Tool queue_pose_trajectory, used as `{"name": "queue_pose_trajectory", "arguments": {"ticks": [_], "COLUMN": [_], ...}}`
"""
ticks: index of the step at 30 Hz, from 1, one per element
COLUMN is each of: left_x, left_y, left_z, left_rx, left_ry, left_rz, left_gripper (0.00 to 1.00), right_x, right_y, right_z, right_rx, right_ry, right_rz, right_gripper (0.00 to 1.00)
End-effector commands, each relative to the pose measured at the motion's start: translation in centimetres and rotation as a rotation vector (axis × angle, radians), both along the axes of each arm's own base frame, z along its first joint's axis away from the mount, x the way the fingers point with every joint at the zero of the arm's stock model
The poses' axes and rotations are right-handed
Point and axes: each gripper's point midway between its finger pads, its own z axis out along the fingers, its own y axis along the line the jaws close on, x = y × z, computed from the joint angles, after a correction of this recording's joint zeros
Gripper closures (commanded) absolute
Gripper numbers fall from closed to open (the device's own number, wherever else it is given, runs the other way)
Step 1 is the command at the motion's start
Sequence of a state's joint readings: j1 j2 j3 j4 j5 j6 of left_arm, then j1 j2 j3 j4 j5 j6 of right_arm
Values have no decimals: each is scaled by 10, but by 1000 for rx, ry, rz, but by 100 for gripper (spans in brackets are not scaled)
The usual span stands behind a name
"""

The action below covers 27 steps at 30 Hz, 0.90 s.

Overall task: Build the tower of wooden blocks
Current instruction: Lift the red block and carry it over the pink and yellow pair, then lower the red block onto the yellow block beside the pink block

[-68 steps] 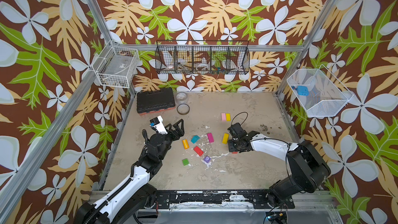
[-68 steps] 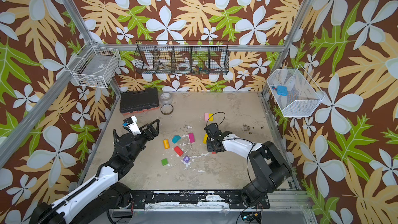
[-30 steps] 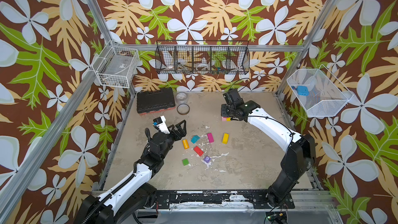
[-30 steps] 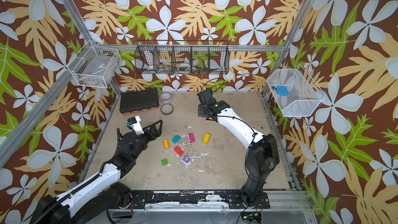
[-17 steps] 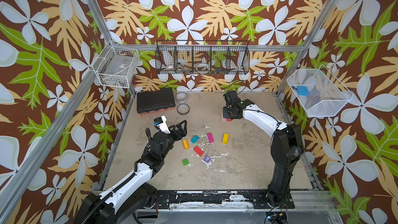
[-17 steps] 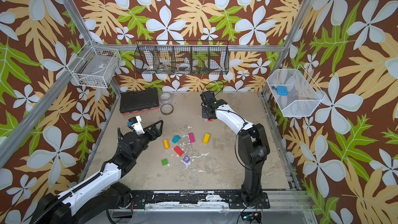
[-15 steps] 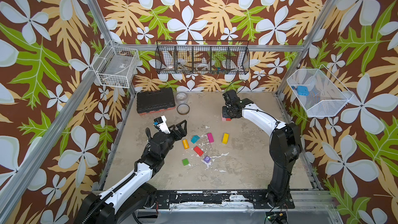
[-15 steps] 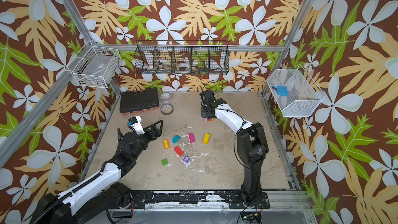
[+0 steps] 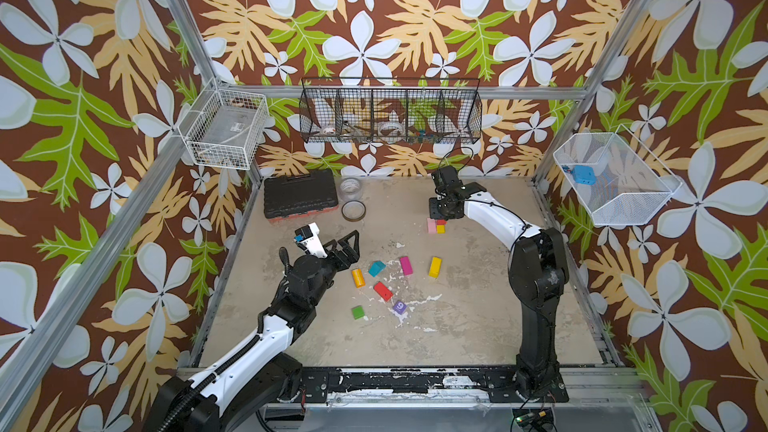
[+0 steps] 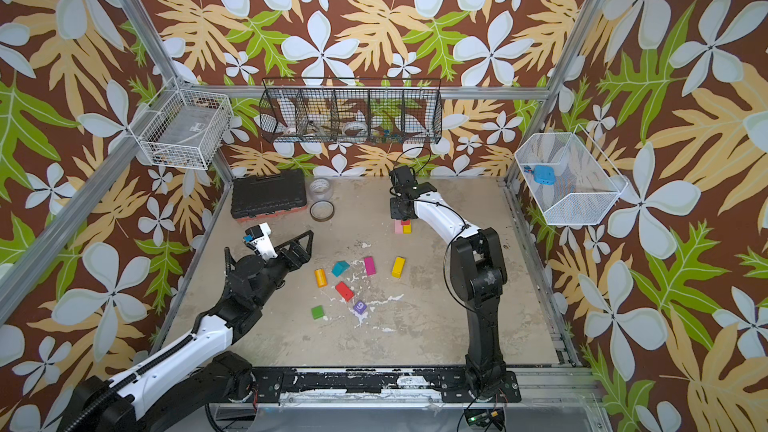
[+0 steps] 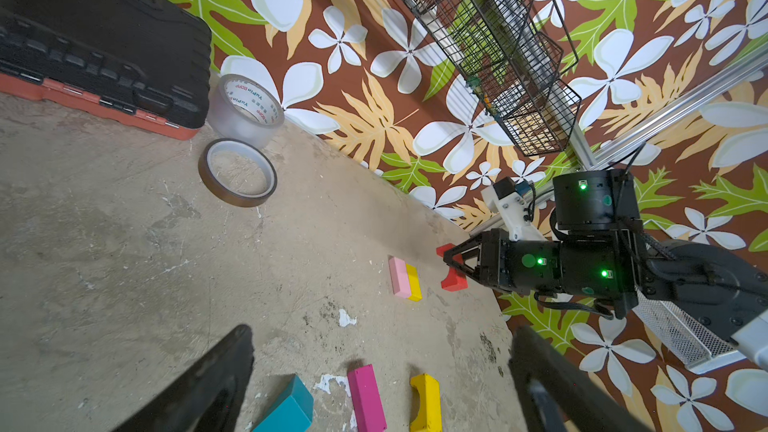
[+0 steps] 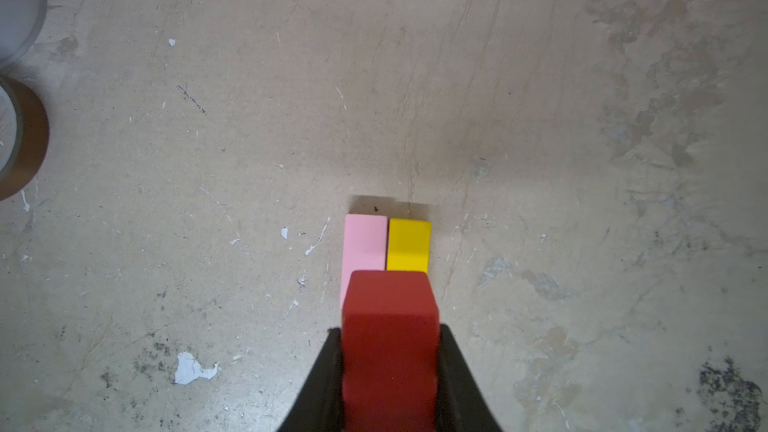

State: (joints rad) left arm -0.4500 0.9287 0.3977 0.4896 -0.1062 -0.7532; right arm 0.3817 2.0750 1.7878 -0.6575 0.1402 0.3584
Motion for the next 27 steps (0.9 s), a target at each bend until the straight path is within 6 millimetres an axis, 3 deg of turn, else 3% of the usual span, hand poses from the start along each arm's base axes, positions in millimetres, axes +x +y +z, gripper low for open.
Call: {"name": "queue_pose_trajectory", "arguments": {"ticks": [1, 5, 16, 27], "left_x": [1, 1, 8, 16], "left_y": [-3, -3, -16, -24], "left_z": [6, 5, -4, -17], "left_rx": [-18, -10, -5, 17], "left_ry": [-22, -13, 21, 80], "left_rz": [-15, -14, -68, -89], "left_gripper": [3, 3, 2, 1], "right_x": [-1, 3, 9, 11], "right_y": [-6, -17, -14, -16], "right_z": [-3, -7, -37, -47], "right_rx": [17, -21, -49, -70], "right_ry": [24, 27, 100, 123], "right_rz": [33, 27, 49, 36], "right_gripper": [100, 97, 98, 97]}}
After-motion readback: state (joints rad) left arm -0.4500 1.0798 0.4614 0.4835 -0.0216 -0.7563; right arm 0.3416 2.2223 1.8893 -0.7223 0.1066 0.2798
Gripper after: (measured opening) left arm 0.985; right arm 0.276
